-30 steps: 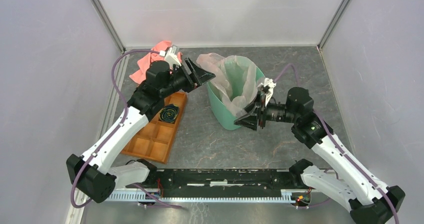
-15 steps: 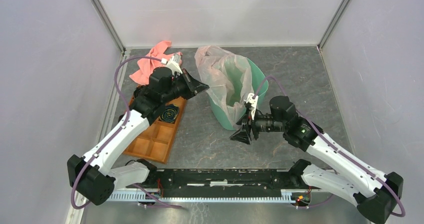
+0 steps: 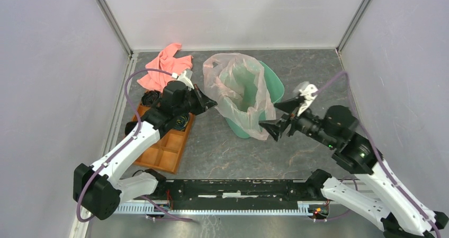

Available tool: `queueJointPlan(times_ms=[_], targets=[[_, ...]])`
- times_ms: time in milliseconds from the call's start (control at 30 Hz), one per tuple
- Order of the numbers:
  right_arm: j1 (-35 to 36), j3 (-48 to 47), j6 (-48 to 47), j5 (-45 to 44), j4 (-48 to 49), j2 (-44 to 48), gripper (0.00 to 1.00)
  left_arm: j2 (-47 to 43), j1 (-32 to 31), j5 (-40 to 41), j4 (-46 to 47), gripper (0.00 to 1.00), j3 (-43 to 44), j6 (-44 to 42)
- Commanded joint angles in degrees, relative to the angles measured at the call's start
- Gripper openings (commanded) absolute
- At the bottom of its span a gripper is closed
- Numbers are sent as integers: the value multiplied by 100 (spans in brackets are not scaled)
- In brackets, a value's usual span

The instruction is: Put the trash bags into the trash bin

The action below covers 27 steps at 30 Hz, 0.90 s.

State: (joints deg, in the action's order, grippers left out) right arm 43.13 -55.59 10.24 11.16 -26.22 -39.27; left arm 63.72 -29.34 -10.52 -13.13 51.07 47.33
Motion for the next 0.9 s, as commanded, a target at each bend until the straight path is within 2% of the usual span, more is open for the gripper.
queueJointPlan(times_ms=[0,133,200,267,400,500,600,800,867], targets=[[14,-381,288,-1031,365,151,94,54,15,197,234,2,-104,-388],[17,-611,470,-2195,175,-200,94,104,25,184,271,2,-198,-400],[12,-705,418,-2467,-24,-518,91,114,24,193,313,2,-255,-384],[4,-782,332,-2339,-127,-778,79,122,25,176,323,2,-264,-374],[-24,-640,224,-2347,28,-951,64,123,23,100,346,2,-253,-344],[-64,-663,-4,-2617,27,-1095,58,136,23,-32,398,2,-263,-272],[-75,-744,-120,-2452,46,-1289,55,132,25,-110,431,2,-249,-221],[-82,-649,-195,-2385,116,-1464,21,88,25,-230,491,2,-194,-101],[-90,-581,-226,-2642,149,-1452,4,101,24,-282,528,2,-177,-61]])
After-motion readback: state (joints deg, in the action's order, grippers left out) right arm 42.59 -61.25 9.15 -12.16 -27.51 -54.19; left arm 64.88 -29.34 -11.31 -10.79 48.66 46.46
